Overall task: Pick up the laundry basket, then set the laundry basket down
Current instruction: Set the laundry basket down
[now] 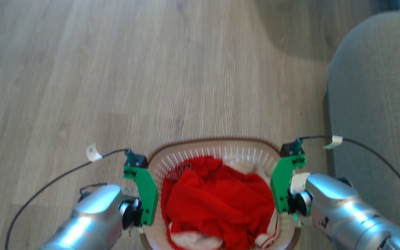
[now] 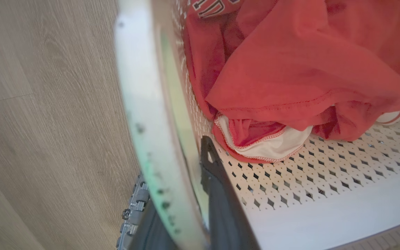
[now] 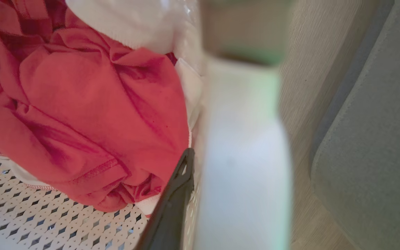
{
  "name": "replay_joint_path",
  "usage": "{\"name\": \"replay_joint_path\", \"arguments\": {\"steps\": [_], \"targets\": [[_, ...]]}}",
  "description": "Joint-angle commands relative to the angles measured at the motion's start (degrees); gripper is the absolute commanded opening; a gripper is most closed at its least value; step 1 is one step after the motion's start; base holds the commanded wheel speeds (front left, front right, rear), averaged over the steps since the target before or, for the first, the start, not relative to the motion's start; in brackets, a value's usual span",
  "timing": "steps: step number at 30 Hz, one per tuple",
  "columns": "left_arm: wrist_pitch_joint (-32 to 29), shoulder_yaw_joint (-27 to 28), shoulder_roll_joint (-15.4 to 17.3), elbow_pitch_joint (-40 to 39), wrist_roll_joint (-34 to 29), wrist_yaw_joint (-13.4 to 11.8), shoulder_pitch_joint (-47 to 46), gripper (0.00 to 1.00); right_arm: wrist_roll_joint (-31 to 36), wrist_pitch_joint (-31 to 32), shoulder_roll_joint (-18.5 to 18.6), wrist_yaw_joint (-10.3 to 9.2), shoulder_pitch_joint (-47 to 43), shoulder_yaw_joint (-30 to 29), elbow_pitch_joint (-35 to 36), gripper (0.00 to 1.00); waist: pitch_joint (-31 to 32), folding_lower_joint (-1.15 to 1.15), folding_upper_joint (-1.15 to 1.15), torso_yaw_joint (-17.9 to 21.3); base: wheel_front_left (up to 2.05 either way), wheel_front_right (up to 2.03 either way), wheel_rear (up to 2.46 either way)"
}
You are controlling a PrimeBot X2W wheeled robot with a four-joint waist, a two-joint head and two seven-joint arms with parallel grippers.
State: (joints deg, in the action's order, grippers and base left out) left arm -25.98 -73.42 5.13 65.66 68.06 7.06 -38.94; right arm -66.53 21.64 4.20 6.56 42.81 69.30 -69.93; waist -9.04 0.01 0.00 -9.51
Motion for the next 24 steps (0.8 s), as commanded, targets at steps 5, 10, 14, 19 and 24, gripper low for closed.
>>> {"name": "replay_joint_path", "arguments": {"steps": [5, 10, 14, 19, 24], "targets": [[3.16, 0.06, -0.93, 0.09, -2.02, 0.43, -4.67, 0.0, 1.64, -3.7, -1.33, 0.92, 4.02, 0.89, 0.44, 0.0, -7.36, -0.01, 0.0, 0.65, 0.0, 0.0, 0.0], [7.98, 0.09, -1.72, 1.07, -3.1, 0.43, -7.22, 0.0, 2.41, -7.1, -1.33, 0.92, 6.44, 0.78, -1.29, 0.0, -13.66, -0.01, 0.0, 0.83, 0.0, 0.0, 0.0], [11.49, 0.08, -2.02, 1.96, -5.76, 0.43, -9.15, 0.0, 2.88, -9.21, -1.33, 0.92, 7.92, 0.63, -2.2, 0.0, -17.91, -0.01, 0.0, 0.83, 0.0, 0.0, 0.0], [15.65, 0.07, -2.21, 1.49, -6.84, 0.43, -11.25, 0.0, 3.37, -12.5, -1.33, 0.92, 9.46, -0.19, -3.42, 0.0, -23.35, -0.01, 0.0, 0.51, 0.0, 0.0, 0.0], [19.44, 0.07, -2.23, -0.24, -8.45, 0.43, -13.01, 0.0, 3.67, -14.98, -1.04, 0.92, 10.58, -1.53, -3.93, 0.0, -28.43, -0.01, 0.0, 0.48, 0.0, 0.0, 0.0]]}}
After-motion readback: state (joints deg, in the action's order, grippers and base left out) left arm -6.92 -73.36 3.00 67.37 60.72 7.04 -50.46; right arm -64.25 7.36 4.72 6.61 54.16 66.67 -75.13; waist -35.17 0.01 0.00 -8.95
